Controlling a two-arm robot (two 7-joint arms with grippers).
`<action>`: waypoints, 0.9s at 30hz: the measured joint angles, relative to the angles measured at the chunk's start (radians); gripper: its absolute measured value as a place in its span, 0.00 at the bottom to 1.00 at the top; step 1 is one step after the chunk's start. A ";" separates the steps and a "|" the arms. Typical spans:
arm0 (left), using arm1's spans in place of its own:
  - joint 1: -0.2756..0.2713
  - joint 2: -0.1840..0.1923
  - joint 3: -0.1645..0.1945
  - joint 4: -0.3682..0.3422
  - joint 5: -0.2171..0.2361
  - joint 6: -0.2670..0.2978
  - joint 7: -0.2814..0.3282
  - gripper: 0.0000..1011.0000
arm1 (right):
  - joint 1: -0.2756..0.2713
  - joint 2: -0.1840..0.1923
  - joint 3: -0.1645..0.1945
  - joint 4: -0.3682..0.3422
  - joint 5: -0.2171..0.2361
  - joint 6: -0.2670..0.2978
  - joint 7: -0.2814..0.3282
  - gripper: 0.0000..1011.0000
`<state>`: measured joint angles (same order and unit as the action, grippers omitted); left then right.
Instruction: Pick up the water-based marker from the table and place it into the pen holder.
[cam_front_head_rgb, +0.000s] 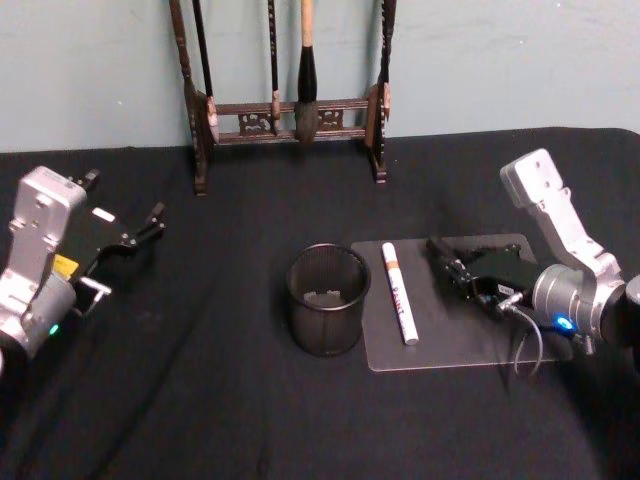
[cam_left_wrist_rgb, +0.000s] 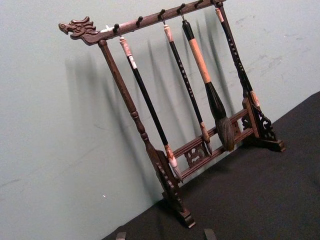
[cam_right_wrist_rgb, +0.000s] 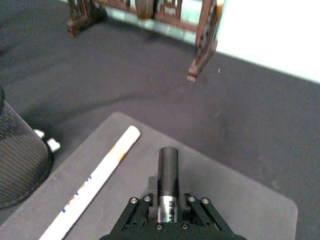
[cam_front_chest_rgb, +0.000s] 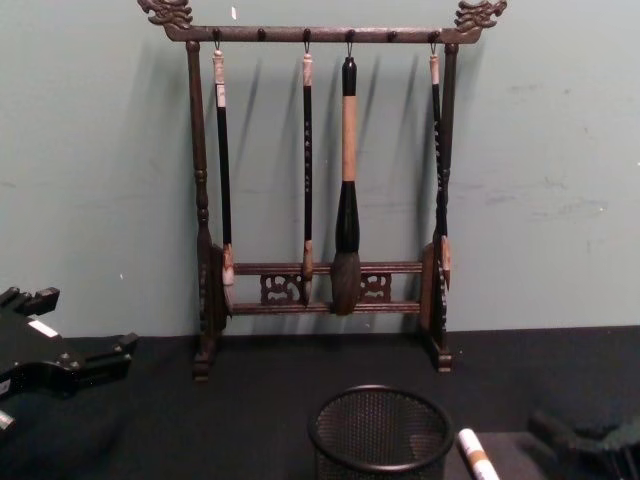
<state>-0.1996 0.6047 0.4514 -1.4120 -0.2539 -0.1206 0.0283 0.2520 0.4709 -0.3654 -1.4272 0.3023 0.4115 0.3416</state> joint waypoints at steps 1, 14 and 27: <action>0.000 0.000 0.000 0.000 0.000 0.000 0.000 0.99 | -0.004 0.000 0.005 -0.006 -0.002 -0.010 -0.002 0.24; 0.000 0.000 0.000 0.000 0.000 0.000 0.000 0.99 | -0.078 -0.049 0.089 -0.096 -0.024 -0.352 -0.023 0.24; 0.000 0.000 0.000 0.000 0.000 0.000 0.000 0.99 | -0.091 -0.150 0.084 -0.093 0.027 -0.623 0.065 0.24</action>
<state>-0.1995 0.6047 0.4514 -1.4120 -0.2539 -0.1205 0.0283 0.1607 0.3214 -0.2814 -1.5198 0.3293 -0.2117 0.4063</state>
